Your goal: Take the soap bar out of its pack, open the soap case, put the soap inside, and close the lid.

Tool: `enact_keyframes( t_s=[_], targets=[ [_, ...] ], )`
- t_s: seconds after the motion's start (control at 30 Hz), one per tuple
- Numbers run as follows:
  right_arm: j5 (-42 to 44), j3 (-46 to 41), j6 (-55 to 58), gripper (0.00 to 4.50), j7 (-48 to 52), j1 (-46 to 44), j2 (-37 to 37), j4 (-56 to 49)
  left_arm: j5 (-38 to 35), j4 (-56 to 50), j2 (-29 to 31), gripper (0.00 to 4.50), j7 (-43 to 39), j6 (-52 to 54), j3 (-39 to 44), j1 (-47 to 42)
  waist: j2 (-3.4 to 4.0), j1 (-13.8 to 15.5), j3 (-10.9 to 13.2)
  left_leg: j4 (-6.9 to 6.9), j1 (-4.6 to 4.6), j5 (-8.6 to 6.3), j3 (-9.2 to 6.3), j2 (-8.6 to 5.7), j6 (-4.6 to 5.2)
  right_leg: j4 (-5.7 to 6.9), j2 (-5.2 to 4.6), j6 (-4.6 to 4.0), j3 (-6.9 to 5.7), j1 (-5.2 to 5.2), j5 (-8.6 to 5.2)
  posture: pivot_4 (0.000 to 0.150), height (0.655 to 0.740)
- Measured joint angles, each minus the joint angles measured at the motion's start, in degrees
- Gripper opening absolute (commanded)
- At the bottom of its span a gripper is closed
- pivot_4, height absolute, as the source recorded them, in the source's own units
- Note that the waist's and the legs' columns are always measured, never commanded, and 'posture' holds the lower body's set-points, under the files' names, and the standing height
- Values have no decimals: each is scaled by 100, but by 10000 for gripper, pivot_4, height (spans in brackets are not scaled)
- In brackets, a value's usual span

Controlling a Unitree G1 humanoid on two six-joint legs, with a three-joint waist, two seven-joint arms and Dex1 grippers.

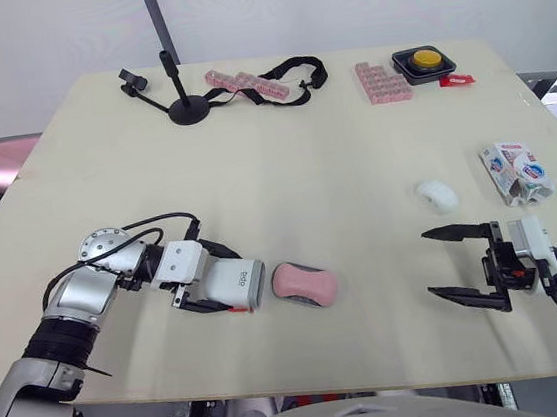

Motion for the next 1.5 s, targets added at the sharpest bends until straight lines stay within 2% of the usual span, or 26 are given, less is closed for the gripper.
enact_keyframes(
  t_s=[0.23,0.43,0.63,0.77,1.13,1.5],
  targets=[
    [-61,198,161,45000,1,-46,-124,-216,-3,-12,-2,34928,68,-43,14,40,1,-2,0,1,1,0,0,0,0,0,-1,0,0,-1,0,1500,7395],
    [-152,987,1720,45000,-1028,-708,-252,-1848,-24,-21,14,34928,113,-130,152,108,1,7,0,0,7,15,-3,7,-26,3,9,0,2,-1,0,1500,7395],
    [-535,1936,3411,45000,-2364,-1304,-202,-3136,-135,-136,67,34928,180,-56,258,219,0,39,0,-3,4,20,-3,0,-39,3,8,2,4,0,1,1500,7395],
    [-827,2519,4146,45000,-2949,-1446,-158,-3718,-221,-297,70,34928,217,29,263,285,0,43,0,-7,7,18,-2,0,-48,-6,8,4,7,3,1,1500,7395],
    [-1543,3792,5360,45000,-4037,-1969,348,-3880,-288,-441,146,34928,217,222,290,281,0,-1,0,-42,24,31,-2,1,-74,-4,14,4,7,8,2,1500,7395],
    [-1929,4355,5951,45000,-4600,-2138,755,-3730,-342,-82,222,34928,2,101,323,149,0,3,0,-47,33,32,-2,0,-77,-5,13,5,6,18,2,1500,7395]
  ],
)
